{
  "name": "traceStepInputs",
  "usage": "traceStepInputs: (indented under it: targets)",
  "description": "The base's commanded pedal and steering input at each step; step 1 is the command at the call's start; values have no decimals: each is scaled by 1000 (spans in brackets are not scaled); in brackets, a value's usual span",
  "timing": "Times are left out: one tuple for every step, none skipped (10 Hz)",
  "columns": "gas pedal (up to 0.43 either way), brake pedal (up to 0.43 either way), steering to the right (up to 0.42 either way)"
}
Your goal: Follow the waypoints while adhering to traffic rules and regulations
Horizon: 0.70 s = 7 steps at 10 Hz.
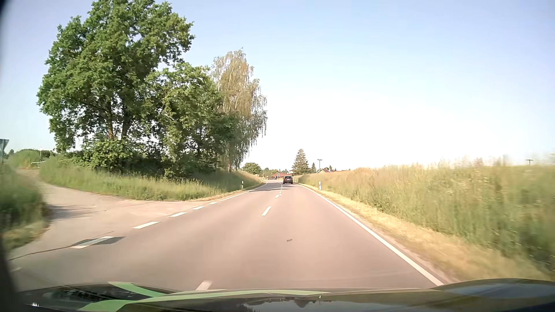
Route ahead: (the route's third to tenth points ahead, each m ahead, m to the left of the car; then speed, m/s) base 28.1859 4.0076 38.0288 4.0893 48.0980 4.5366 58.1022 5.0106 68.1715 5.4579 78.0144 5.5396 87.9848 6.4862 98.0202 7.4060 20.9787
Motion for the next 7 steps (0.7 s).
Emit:
traceStepInputs:
  targets:
    - [20,0,-3]
    - [28,0,-3]
    - [59,0,-3]
    - [67,0,-3]
    - [87,0,-3]
    - [98,0,-3]
    - [98,0,-3]
